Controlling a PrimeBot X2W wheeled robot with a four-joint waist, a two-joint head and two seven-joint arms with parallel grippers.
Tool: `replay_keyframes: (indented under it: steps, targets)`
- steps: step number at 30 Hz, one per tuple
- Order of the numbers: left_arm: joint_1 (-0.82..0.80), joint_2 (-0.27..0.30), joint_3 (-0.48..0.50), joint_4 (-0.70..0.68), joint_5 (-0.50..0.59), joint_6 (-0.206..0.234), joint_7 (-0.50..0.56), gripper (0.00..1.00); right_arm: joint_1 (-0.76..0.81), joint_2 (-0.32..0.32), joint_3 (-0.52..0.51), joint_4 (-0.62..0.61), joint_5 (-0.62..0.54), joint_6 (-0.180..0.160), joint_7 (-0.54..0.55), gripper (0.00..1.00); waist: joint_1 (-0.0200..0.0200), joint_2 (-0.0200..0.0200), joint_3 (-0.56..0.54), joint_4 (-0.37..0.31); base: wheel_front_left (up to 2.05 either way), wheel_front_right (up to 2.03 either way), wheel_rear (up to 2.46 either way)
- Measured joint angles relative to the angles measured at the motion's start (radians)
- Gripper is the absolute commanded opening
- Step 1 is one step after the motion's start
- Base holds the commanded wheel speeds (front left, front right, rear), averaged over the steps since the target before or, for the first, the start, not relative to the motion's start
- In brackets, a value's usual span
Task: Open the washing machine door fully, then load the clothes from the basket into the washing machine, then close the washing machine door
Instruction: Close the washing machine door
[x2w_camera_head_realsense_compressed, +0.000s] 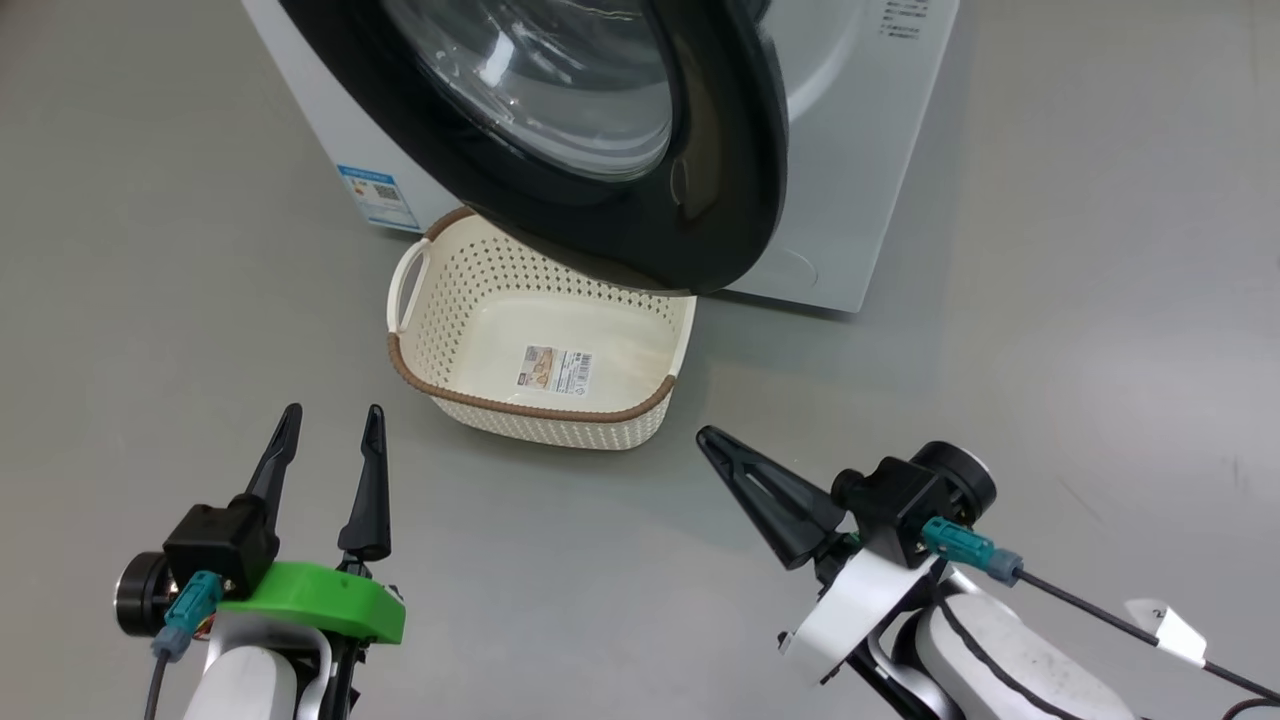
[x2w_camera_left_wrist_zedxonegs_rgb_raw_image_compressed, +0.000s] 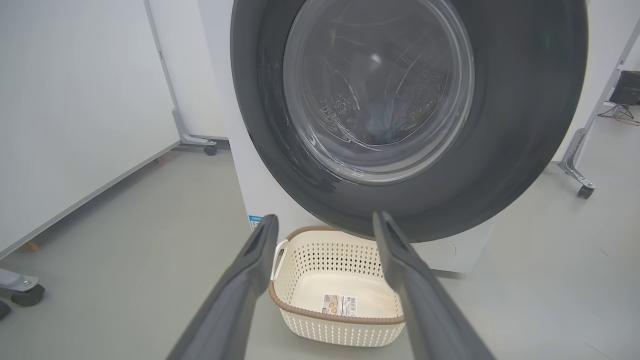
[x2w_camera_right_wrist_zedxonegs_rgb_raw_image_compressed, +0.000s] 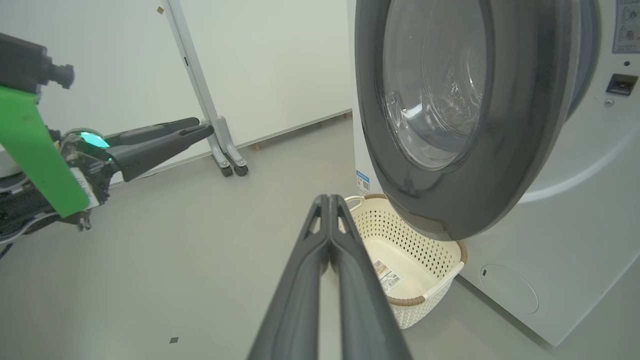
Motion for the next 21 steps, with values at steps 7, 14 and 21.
replay_keyframes:
  steps: [7,14,21]
  targets:
    - [-0.038,-0.006,-0.032,-0.015,-0.019,-0.003,0.0,1.0,-0.08,-0.024,-0.058,0.039,0.0,0.0,0.0,0.0,0.0,0.0,0.064,0.071,0.0,0.0,0.0]
    - [-0.065,-0.013,-0.073,-0.015,-0.036,-0.003,0.0,1.0,-0.144,-0.048,-0.091,0.087,-0.002,0.0,-0.003,0.0,0.0,0.0,0.128,0.147,0.0,0.0,0.0]
    - [-0.083,-0.015,-0.098,-0.032,-0.111,-0.003,0.0,1.0,-0.232,-0.047,-0.095,0.119,-0.005,0.0,-0.005,0.0,0.0,0.0,0.197,0.2,0.0,0.0,0.0]
